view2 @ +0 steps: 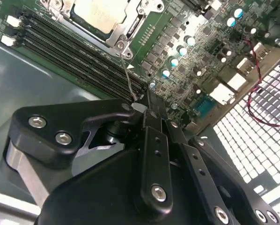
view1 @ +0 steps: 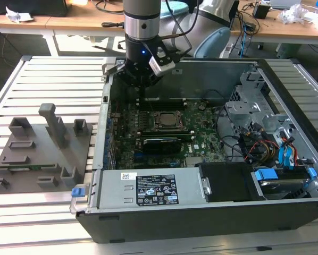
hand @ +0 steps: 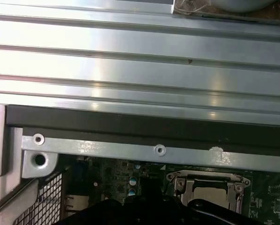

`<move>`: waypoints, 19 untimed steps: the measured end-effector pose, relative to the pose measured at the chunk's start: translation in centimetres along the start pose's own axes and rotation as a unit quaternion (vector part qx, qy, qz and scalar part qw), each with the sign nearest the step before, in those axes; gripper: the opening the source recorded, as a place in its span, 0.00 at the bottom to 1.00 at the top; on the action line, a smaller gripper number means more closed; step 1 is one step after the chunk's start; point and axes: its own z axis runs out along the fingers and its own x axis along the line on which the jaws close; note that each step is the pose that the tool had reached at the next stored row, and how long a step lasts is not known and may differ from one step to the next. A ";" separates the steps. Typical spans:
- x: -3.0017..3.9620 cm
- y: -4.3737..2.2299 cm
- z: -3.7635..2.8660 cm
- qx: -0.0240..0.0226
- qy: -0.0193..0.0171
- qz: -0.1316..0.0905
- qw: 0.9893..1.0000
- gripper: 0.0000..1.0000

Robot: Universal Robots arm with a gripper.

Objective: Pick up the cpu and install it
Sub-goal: 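Install the first cpu locking lever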

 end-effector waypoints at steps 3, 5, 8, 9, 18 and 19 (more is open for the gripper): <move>-0.57 -0.04 0.01 0.001 0.000 0.000 1.000 0.11; -1.06 -0.08 0.01 0.002 0.000 0.000 1.000 0.11; -1.67 -0.12 0.02 0.002 0.000 0.000 1.000 0.11; -1.85 -0.14 0.02 0.002 0.000 0.000 1.000 0.11; -2.68 -0.20 0.07 0.002 0.000 0.000 1.000 0.11; -2.78 -0.21 0.08 0.002 0.000 0.000 1.000 0.11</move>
